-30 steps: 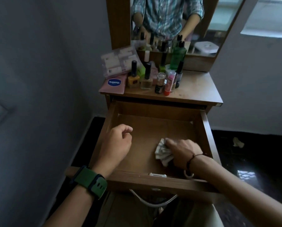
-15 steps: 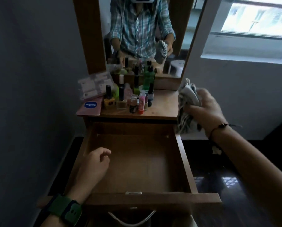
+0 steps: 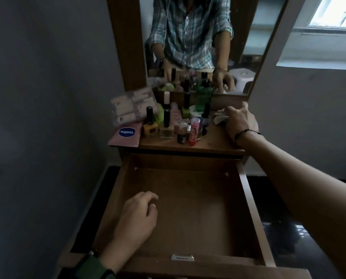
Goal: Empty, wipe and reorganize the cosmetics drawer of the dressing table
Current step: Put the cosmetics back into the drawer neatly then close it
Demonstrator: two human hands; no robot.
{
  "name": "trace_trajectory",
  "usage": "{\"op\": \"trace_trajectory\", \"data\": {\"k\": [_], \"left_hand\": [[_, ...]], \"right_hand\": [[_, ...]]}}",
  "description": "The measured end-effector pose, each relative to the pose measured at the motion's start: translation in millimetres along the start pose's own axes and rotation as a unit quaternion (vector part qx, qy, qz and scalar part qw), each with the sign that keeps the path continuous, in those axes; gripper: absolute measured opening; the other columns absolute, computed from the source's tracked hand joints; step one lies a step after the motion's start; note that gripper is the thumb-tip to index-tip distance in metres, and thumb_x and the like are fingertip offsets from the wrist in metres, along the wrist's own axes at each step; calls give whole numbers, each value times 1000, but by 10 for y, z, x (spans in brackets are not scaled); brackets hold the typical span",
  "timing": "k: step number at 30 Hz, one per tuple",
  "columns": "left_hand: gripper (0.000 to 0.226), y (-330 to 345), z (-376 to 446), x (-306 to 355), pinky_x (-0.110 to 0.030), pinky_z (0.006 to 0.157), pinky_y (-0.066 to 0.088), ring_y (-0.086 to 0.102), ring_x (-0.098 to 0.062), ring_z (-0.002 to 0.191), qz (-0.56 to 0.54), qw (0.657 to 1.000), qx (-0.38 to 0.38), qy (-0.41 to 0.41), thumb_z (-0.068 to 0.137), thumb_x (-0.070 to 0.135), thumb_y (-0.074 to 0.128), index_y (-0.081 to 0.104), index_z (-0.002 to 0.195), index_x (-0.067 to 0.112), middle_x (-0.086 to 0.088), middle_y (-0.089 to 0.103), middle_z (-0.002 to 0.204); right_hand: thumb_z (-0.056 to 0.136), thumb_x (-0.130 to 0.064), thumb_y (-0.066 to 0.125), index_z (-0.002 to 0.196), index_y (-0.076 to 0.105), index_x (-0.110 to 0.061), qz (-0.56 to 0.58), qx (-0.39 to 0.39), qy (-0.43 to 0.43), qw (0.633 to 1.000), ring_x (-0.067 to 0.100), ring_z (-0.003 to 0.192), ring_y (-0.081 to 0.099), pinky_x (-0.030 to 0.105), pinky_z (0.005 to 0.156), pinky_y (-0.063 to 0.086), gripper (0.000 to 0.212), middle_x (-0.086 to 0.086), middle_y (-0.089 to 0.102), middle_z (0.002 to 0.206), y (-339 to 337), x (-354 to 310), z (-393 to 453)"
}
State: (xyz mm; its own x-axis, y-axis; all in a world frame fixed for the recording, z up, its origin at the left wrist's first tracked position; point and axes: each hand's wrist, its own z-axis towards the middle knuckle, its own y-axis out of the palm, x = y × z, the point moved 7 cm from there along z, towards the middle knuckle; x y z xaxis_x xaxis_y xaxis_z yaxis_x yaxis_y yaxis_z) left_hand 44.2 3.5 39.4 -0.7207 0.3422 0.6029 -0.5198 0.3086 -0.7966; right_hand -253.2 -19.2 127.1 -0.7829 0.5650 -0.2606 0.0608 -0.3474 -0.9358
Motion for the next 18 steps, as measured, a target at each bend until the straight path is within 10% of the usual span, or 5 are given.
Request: {"op": "trace_trajectory", "data": {"k": [18], "left_hand": [[30,-21,15,35,-9,90,31,46,-3,119,-7,1000,3,16,96,17,44,54,124,23,10,53,129]], "right_hand": [[93,-39,37,129,42,-15,-42,-117,77,989,35,123,43,48,95,42,44,16,48,133,-26,-60,-27]]}}
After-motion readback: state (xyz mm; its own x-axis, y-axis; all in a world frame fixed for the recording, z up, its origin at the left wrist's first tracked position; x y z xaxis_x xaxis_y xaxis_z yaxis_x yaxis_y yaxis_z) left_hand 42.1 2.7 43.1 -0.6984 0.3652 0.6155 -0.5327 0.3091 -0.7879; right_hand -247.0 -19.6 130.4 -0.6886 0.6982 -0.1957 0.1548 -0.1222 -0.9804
